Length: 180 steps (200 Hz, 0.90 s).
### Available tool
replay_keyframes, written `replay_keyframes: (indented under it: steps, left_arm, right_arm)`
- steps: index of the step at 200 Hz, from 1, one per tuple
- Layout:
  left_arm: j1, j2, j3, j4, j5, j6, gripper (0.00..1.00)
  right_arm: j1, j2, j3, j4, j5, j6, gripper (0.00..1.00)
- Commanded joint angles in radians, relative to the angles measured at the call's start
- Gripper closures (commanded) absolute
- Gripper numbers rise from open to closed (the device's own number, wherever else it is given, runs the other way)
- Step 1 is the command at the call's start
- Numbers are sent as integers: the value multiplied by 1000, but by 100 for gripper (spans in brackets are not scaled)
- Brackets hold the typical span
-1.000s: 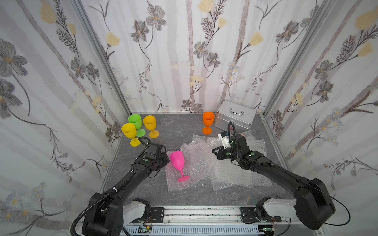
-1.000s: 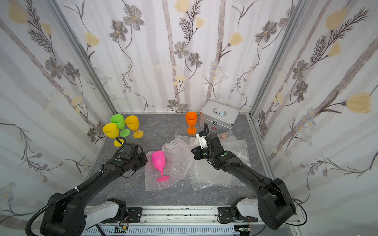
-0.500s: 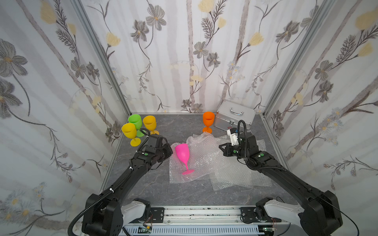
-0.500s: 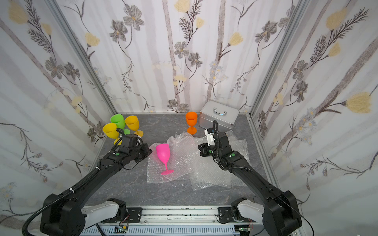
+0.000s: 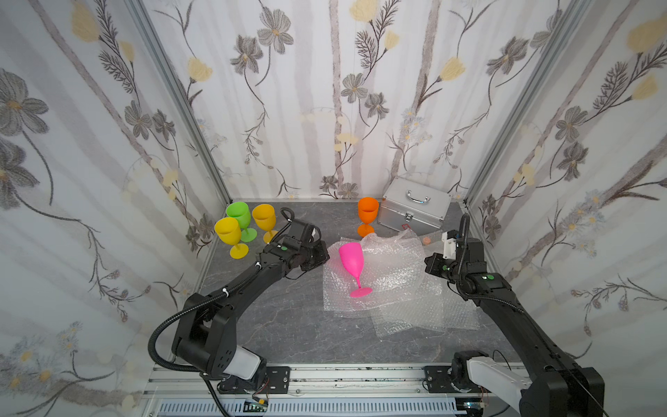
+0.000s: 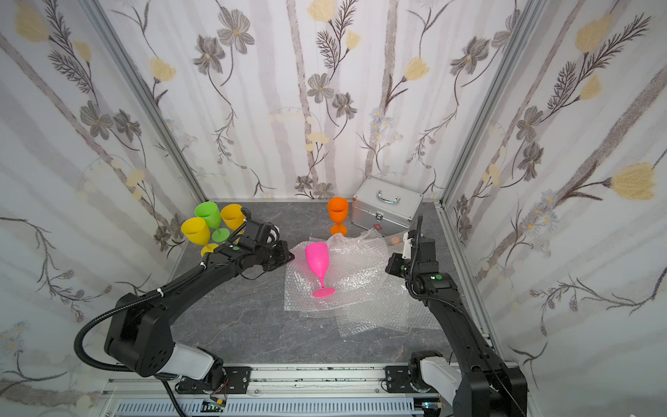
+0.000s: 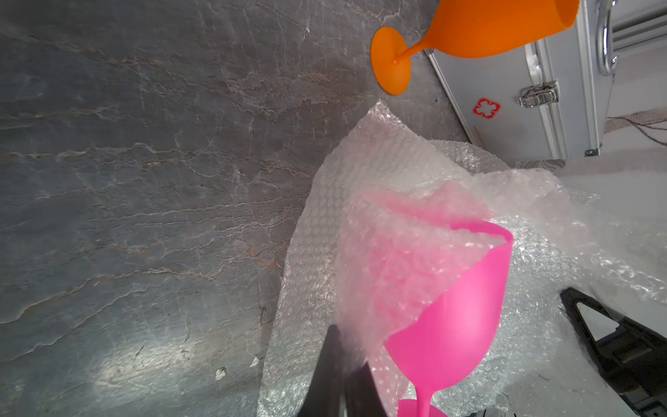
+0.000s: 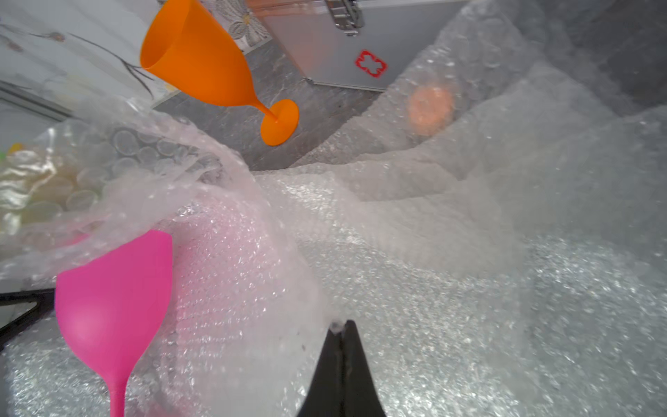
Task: Unpack wine glasses from bubble wrap
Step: Place the bubble wrap at the center of the board.
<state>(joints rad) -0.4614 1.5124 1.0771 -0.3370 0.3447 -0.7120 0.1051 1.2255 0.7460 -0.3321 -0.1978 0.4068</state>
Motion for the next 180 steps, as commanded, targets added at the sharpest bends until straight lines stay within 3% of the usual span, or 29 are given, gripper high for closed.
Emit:
replay_keyframes:
  steps: [1, 52, 109, 141, 180]
  left_arm:
    - [-10, 62, -3, 117, 24, -28, 100]
    - [-26, 222, -57, 245, 19, -81, 100]
    - [-28, 266, -137, 274, -27, -112, 96]
    - [-28, 257, -113, 220, -45, -89, 83]
    - [-28, 196, -83, 129, -81, -54, 70]
  right_arm:
    - [-39, 17, -44, 26, 57, -14, 100]
    - [-64, 100, -136, 124, 56, 19, 100]
    - [-71, 121, -200, 174, 133, 48, 100]
    - [-73, 60, -187, 169, 146, 52, 74]
    - [-73, -18, -157, 122, 162, 49, 61]
